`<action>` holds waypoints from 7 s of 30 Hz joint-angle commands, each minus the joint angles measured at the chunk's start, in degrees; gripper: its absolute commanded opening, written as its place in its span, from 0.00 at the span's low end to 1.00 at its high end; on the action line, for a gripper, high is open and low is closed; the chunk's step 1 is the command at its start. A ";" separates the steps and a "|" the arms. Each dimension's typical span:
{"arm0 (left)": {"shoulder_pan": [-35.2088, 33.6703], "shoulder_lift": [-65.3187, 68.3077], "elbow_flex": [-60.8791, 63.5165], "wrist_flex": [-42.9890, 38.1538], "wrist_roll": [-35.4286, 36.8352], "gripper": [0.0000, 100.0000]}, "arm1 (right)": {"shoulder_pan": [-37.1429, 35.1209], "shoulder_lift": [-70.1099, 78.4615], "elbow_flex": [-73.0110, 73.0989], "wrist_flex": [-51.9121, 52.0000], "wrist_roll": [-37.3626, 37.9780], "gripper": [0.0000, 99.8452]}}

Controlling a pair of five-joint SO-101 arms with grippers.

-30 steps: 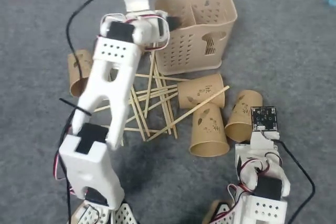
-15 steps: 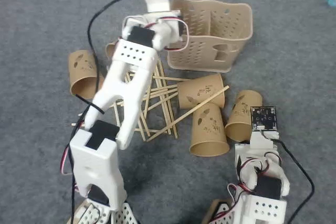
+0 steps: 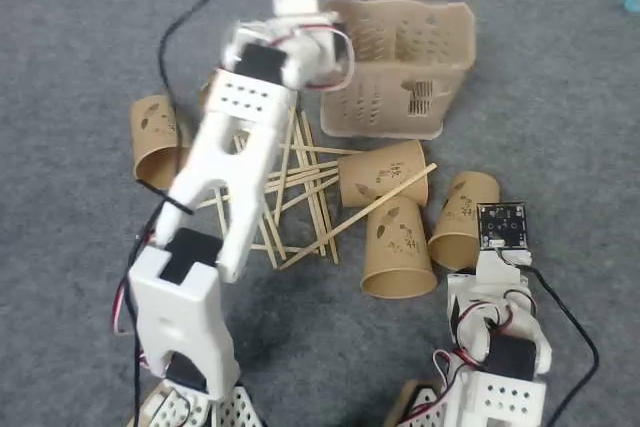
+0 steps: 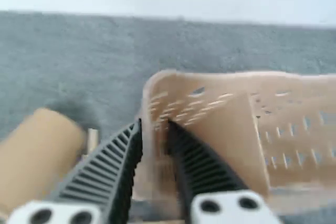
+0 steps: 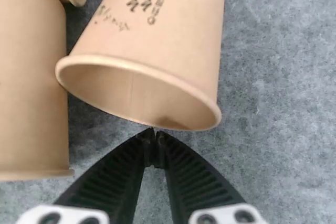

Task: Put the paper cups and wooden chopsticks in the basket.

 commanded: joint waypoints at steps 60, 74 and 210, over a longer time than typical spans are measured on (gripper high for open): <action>-12.92 -32.09 57.98 -20.22 10.90 0.20 | 0.31 -0.75 -0.26 -0.84 1.05 0.01; -12.92 -19.16 54.20 -35.60 13.01 0.22 | 0.40 -0.75 -0.26 -0.75 1.05 0.01; -24.09 -45.10 -26.68 43.78 -10.73 0.19 | 0.31 -0.75 -0.26 -0.75 1.05 0.01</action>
